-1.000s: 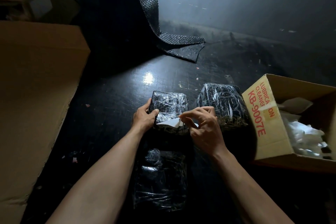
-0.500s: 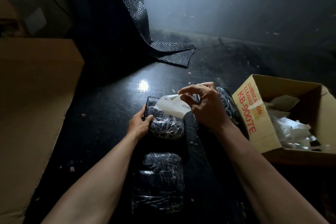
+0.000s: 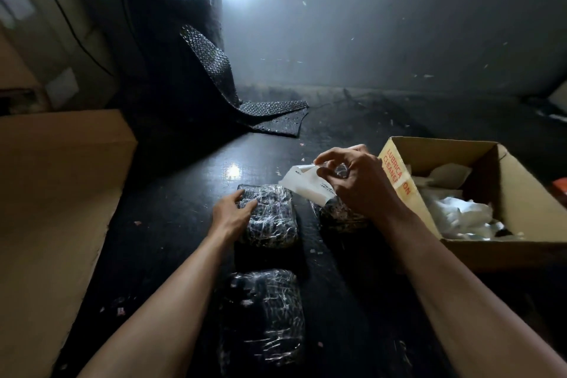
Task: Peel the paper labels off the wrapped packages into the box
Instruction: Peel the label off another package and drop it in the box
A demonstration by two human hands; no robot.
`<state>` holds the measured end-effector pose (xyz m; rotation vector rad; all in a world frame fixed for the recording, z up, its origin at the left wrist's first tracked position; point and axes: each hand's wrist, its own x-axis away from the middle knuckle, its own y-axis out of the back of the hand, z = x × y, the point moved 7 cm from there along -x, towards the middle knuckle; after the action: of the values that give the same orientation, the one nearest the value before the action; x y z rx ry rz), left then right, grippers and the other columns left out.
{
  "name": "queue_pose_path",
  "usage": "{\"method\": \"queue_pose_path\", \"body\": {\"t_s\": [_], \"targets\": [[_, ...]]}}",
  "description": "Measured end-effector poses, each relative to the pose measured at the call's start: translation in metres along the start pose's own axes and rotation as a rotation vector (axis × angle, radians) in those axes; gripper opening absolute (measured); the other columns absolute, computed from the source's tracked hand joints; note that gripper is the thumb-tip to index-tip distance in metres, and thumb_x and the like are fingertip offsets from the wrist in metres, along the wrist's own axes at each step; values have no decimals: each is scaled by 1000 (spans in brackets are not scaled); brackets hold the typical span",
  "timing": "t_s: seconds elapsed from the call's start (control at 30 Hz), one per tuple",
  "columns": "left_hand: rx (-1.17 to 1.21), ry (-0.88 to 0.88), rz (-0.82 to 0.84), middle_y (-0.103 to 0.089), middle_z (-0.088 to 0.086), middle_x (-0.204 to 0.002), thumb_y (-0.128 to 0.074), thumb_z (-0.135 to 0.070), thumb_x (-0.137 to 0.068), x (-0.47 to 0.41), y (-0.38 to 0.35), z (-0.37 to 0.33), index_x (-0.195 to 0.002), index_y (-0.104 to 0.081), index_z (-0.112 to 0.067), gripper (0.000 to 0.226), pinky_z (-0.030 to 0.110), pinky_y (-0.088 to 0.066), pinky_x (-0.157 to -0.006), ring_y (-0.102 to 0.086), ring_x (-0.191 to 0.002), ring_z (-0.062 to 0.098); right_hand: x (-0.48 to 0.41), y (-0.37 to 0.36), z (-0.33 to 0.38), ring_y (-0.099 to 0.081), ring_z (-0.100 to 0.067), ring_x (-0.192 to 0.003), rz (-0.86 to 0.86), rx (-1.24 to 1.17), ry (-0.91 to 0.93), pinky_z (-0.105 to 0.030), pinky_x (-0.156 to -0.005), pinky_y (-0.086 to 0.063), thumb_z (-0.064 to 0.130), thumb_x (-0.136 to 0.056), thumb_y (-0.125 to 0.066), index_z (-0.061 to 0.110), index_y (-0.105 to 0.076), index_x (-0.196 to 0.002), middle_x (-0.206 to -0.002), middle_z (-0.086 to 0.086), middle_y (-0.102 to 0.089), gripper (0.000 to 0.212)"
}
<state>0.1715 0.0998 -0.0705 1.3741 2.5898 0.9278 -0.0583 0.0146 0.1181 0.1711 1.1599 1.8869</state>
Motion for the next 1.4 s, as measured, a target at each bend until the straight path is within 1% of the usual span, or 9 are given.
{"method": "queue_pose_path", "body": {"t_s": [0.23,0.4,0.6,0.7,0.9,1.03,1.13,1.27,1.4], "targets": [[-15,-285,96,-71,7,-125,-72,-36,-91,25,-35,-113,-130,-66,-16,45,33,-58,-94,-70,-109,17,-1,79,-48,-66,-14,-86,-66,119,-76,-24,-72,-50,30,-86,-74,33,-74,-92,-83,7,-73,7],[10,-355,150,-75,7,-116,-75,-40,-86,49,-96,-181,-124,-71,-16,45,41,-59,-95,-72,-105,16,8,142,-109,-67,-19,-98,-128,192,-179,-40,-87,-55,37,-86,-70,33,-73,-92,-91,5,-77,8],[28,-333,200,-78,2,-109,-76,-36,-87,80,-192,-236,-119,-73,-18,36,27,-59,-83,-74,-97,11,26,204,-183,-66,-23,-104,-155,257,-225,-42,-91,-54,31,-90,-58,31,-74,-94,-100,3,-77,16],[14,-298,194,-76,6,-116,-76,-41,-84,87,-230,-250,-126,-69,-20,48,35,-58,-93,-72,-104,15,33,220,-218,-64,-22,-109,-107,288,-235,-31,-89,-43,27,-92,-60,30,-75,-96,-104,4,-77,16],[-24,-271,53,-75,7,-113,-56,-66,-56,100,-263,-272,-128,-69,-22,85,35,-54,-91,-70,-104,23,40,227,-272,-60,-22,-113,-33,279,-262,-44,-100,-42,32,-93,-64,33,-76,-97,-106,5,-76,12],[24,-228,2,-73,-2,-96,-75,-32,-79,106,-273,-271,-120,-73,-21,42,22,-47,-68,-66,-84,15,41,214,-297,-63,-20,-111,36,163,-282,-48,-97,-50,33,-91,-69,32,-76,-98,-107,4,-75,11],[21,-201,-60,-77,-2,-99,-66,-22,-92,103,-280,-261,-124,-71,-25,33,7,-41,-61,-68,-86,13,35,201,-312,-63,-22,-111,91,111,-285,-53,-95,-52,33,-89,-71,32,-76,-98,-108,4,-74,11],[45,-152,-93,-76,5,-114,-55,-11,-93,98,-291,-249,-138,-62,-27,48,24,-50,-78,-70,-93,19,27,189,-328,-67,-17,-100,130,86,-310,-47,-88,-56,39,-80,-74,37,-71,-81,-93,8,-74,4],[137,-105,-121,-74,6,-111,-53,-13,-95,96,-301,-239,-136,-61,-33,47,27,-47,-75,-68,-93,23,20,176,-352,-66,-15,-95,132,89,-348,-45,-85,-57,70,-61,-61,55,-62,-78,-92,9,-68,22]]}}
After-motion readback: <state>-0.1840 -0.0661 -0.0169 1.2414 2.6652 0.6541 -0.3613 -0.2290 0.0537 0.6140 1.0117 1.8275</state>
